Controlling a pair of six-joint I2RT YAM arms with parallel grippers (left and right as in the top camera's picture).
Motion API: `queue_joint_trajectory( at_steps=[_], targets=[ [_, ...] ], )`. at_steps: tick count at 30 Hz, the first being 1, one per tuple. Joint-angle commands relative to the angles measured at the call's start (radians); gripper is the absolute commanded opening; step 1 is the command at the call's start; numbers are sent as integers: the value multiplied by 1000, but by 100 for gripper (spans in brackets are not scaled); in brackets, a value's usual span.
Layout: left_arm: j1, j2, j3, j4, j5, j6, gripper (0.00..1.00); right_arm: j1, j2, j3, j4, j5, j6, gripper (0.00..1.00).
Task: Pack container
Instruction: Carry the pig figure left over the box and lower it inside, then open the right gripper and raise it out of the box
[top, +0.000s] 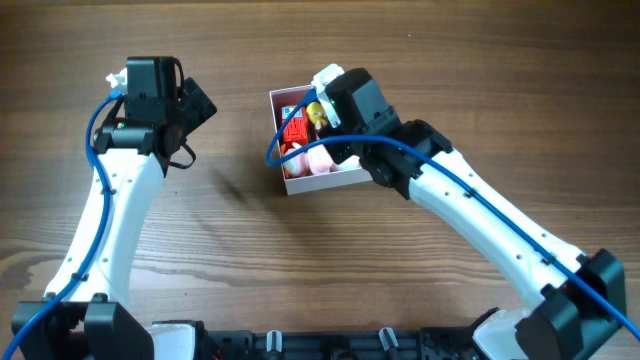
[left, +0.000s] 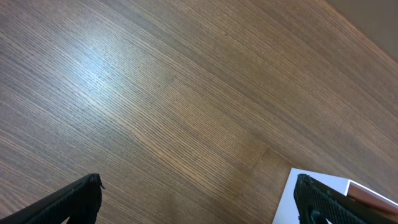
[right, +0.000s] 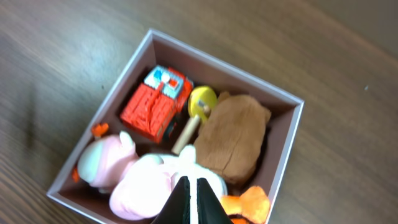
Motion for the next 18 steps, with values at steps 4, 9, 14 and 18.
queue_joint_trajectory(
  at_steps=[4,9,14,18],
  targets=[
    [5,-8,5,-1,5,-10,100,1,161,-15,-7,-145,23,4],
    [5,-8,5,-1,5,-10,100,1,298,-15,2,-170,22,4],
    [5,-8,5,-1,5,-10,100,1,397,-15,19,-169,19,4],
    [5,-8,5,-1,5,-10,100,1,369,-5,12,-158,18,4]
  ],
)
